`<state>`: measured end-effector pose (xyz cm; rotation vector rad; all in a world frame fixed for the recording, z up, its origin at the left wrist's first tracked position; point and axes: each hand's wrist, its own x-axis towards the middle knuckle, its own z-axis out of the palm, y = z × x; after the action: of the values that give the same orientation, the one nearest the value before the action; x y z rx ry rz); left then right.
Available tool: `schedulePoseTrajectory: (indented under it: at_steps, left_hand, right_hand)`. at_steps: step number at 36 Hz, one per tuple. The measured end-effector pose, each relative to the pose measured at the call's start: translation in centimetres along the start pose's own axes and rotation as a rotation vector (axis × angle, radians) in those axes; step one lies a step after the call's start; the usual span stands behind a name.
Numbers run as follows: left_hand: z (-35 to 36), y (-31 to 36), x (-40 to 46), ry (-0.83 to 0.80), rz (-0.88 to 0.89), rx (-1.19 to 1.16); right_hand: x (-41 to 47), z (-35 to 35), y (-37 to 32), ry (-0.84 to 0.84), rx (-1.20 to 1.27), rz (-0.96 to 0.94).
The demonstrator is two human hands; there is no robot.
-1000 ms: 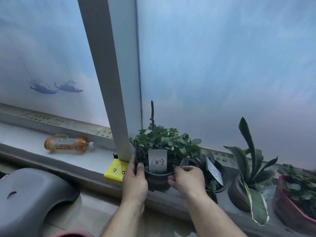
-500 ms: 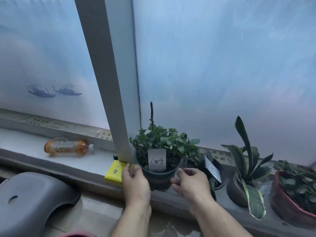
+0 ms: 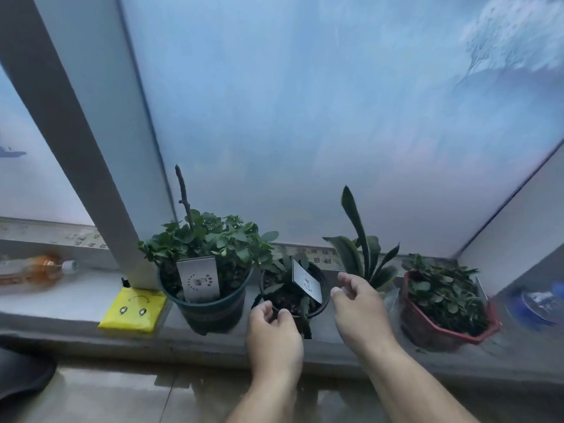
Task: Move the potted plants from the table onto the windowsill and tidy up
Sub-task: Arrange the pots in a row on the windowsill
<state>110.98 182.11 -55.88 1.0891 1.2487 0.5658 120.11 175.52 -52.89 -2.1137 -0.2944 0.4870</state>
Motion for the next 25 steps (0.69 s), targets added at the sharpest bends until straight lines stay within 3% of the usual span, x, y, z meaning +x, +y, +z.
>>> schedulePoseTrajectory:
  at_steps: [9, 17, 21, 25]
  left_hand:
    - [0.8, -1.5, 2.9, 0.016, 0.051, 0.168]
    - [0.3, -2.0, 4.6, -0.080, 0.134, 0.205]
    - [0.5, -2.1, 5.1, -0.144, 0.122, 0.128]
    - [0.9, -2.2, 4.9, -0.090, 0.082, 0.006]
  right_hand:
    - [2.7, 1.8, 0.1, -0.186, 0.012, 0.104]
    - [2.4, 1.9, 0.0, -0.099, 0.023, 0.065]
    - [1.5, 1.9, 1.2, -0.072, 0.043, 0.159]
    - [2.8, 1.7, 1.4, -0.058, 0.112, 0.224]
